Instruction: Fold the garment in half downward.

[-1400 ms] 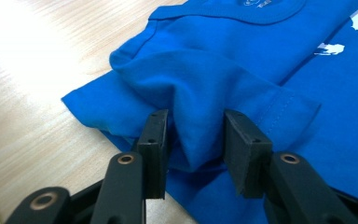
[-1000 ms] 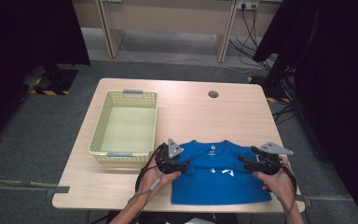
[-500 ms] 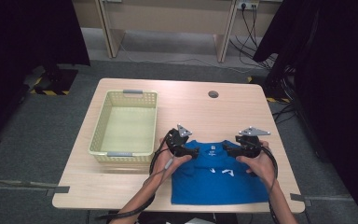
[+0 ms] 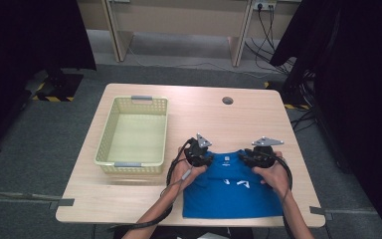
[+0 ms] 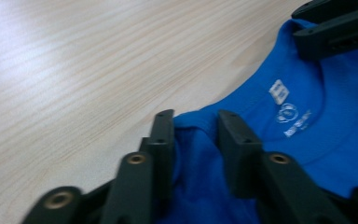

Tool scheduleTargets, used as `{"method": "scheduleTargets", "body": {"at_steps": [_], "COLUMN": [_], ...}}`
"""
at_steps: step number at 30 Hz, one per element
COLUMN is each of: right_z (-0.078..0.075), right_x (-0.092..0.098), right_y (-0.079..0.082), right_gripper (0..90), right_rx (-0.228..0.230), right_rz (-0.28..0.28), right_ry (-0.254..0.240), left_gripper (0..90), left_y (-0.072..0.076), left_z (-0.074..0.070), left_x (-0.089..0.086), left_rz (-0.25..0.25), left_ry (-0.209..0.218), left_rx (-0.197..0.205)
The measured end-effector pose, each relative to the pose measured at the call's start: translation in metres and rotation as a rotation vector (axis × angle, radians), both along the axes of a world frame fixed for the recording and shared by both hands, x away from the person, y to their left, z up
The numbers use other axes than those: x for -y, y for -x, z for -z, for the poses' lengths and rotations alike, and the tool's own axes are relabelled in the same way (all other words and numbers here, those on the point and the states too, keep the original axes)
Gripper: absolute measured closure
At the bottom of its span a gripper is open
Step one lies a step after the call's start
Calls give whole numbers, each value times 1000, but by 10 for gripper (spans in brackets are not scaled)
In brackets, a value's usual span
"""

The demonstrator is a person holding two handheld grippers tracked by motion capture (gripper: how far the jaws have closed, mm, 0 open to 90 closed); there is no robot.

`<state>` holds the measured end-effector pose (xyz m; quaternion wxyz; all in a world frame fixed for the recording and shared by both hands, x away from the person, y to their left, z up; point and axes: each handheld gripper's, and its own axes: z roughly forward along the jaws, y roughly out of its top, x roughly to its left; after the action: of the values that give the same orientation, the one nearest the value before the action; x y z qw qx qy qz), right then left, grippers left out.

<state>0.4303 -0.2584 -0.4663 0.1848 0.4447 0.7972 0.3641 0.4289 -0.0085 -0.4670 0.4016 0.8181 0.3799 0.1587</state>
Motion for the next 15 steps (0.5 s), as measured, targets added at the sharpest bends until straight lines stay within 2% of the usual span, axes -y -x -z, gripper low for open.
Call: {"method": "scheduleTargets", "body": {"at_steps": [2, 5, 8, 15], "right_z": [-3, -10, -18, -30], "right_x": [1, 2, 5, 9], "right_y": [5, 12, 23, 51], "right_gripper": [698, 721, 730, 739], "right_rx": [21, 49, 83, 124], "right_rz": [-4, -13, -22, -53], "right_ry": [-9, -13, -30, -48], "left_gripper": [737, 767, 770, 770], "left_y": [3, 11, 22, 52], "left_z": [-4, -10, -18, -29], "left_x": [0, 0, -2, -8], "left_rz": [7, 18, 36, 80], "left_ry": [11, 12, 37, 76], "left_rx": [10, 37, 65, 100]}}
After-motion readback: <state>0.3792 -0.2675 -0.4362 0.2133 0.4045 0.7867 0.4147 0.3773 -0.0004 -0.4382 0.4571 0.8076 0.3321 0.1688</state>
